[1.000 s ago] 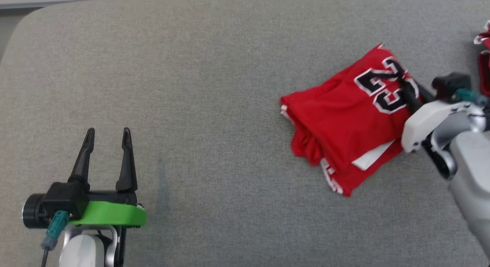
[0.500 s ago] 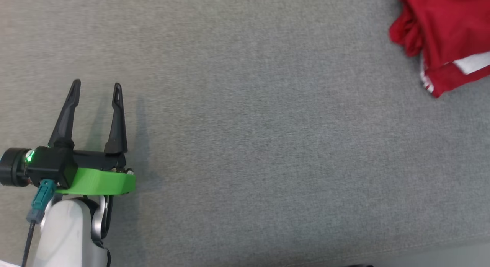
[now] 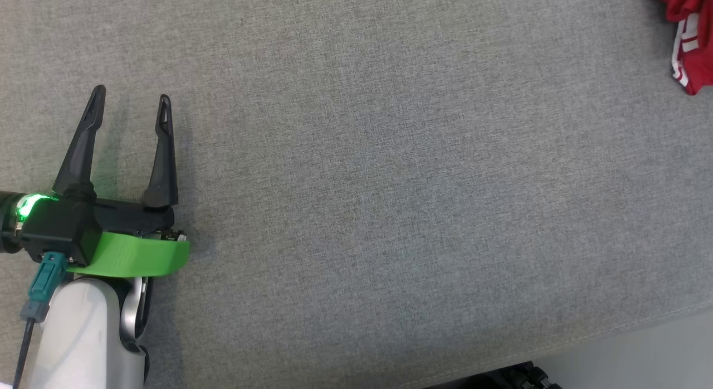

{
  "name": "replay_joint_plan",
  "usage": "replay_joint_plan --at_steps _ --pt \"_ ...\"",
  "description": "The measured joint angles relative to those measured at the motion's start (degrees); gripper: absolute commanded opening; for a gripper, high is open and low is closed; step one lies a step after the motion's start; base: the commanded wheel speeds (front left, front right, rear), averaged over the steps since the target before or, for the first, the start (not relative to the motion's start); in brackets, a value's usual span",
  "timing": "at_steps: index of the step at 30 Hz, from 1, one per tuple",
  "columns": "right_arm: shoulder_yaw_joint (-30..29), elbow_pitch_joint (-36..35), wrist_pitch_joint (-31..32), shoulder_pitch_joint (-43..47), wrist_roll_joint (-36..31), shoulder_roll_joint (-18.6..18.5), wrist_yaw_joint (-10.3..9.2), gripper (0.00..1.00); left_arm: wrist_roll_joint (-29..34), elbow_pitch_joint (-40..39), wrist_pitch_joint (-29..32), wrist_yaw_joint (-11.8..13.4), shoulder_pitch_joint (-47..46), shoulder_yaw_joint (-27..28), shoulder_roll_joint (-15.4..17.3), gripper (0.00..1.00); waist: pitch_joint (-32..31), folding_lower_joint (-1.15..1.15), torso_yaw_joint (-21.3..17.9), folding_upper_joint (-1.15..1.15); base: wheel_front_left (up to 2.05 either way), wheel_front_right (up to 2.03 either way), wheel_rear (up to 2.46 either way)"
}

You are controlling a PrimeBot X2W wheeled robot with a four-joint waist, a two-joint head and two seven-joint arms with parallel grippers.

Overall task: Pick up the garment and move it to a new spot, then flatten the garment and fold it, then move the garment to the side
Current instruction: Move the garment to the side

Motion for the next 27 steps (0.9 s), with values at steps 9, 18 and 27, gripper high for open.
replay_joint_plan --at_steps 9,18,27 --pt "1.37 1.14 -9.7 -2.9 -0.42 5.77 0.0 1.0 -0.92 1.59 -1.16 1.07 2.07 0.53 -0.41 1.0 -3.26 0.0 0.74 0.0 0.0 0.0 0.0" --pt "4.54 -8.28 -12.44 3.69 -0.33 12.87 0.0 1.0 -2.86 4.67 -2.47 2.1 7.25 1.88 -1.52 1.0 -11.25 -0.01 2.16 0.0 0.0 0.0 0.0" --pt "0.88 -17.74 -12.7 19.25 -3.55 22.56 -0.01 1.0 -4.35 6.38 -2.98 2.52 12.67 2.96 -2.12 1.0 -20.22 -0.01 4.56 0.0 0.0 0.0 0.0"
